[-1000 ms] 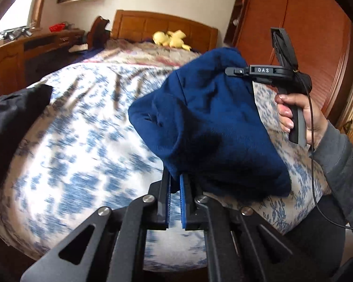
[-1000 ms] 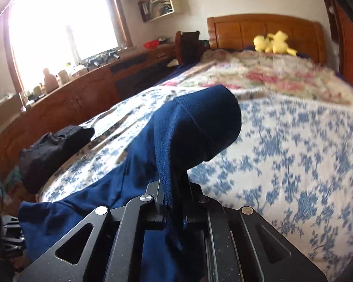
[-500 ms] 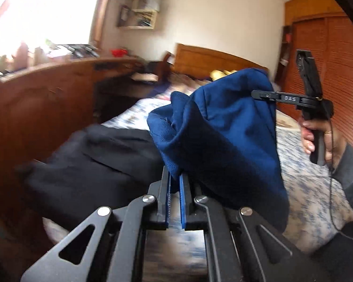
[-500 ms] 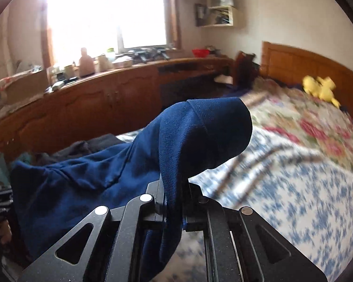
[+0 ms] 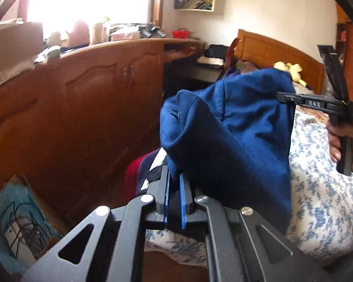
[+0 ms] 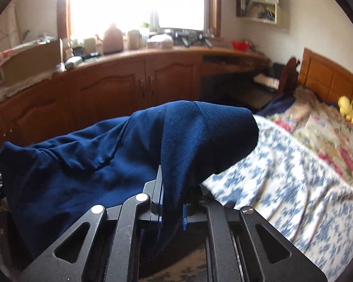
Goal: Fold large clothes
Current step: 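Lift the folded blazer with both tools and carry it toward the desk, then lower the blazer onto the bed corner by the desk and open both tools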
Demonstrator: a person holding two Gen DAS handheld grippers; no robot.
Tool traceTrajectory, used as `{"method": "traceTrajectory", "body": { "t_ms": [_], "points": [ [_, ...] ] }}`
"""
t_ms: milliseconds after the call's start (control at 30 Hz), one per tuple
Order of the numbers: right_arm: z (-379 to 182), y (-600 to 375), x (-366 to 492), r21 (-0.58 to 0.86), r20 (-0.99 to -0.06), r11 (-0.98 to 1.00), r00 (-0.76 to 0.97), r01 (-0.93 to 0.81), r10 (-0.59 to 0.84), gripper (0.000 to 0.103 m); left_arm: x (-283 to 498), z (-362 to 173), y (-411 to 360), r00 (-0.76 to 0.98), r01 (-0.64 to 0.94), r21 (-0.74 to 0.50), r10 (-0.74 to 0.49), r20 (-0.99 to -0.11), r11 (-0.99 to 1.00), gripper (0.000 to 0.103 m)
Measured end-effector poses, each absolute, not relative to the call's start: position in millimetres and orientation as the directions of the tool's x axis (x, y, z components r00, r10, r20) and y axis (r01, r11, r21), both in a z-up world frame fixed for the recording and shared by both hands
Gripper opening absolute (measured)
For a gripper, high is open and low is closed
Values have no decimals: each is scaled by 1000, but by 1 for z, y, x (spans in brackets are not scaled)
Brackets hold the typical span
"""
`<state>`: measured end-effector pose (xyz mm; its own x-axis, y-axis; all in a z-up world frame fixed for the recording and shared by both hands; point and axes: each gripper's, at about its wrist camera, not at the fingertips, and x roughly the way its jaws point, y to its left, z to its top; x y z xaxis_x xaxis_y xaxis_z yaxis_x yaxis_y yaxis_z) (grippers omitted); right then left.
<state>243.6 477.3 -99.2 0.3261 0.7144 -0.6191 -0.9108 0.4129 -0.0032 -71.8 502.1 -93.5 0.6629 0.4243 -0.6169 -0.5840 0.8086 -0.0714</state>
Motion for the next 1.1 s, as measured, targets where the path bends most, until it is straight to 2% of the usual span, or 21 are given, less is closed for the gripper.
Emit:
{"method": "traceTrajectory", "body": {
  "t_ms": [200,267,400,467,533,633,900,1100],
  "points": [
    [-110,460,227,-36,-620,378,317,-925,718,19,-89,-87,488,657,-622,-43,492,-572,781,8],
    [-104,442,219,-33,-601,353,300,-935,741,24,-91,-76,481,663,-624,-43,499,-558,780,18],
    [-89,404,200,-6,-574,326,270,-945,773,31,-88,-53,465,696,-601,-56,487,-527,797,25],
    [-80,385,191,-10,-552,322,274,-947,788,39,-84,-44,454,722,-576,-76,462,-515,814,31],
    [-72,363,183,-16,-530,322,281,-947,800,44,-78,-34,438,745,-551,-103,433,-507,828,31],
    [-63,334,177,-7,-512,345,300,-938,805,46,-68,-18,416,773,-520,-107,414,-481,847,32],
    [-45,265,175,3,-468,405,357,-914,808,52,-39,15,350,818,-437,-48,375,-436,898,35],
    [-42,203,172,-5,-442,463,418,-886,794,61,-12,21,299,838,-379,-12,337,-429,925,36]
  ]
}}
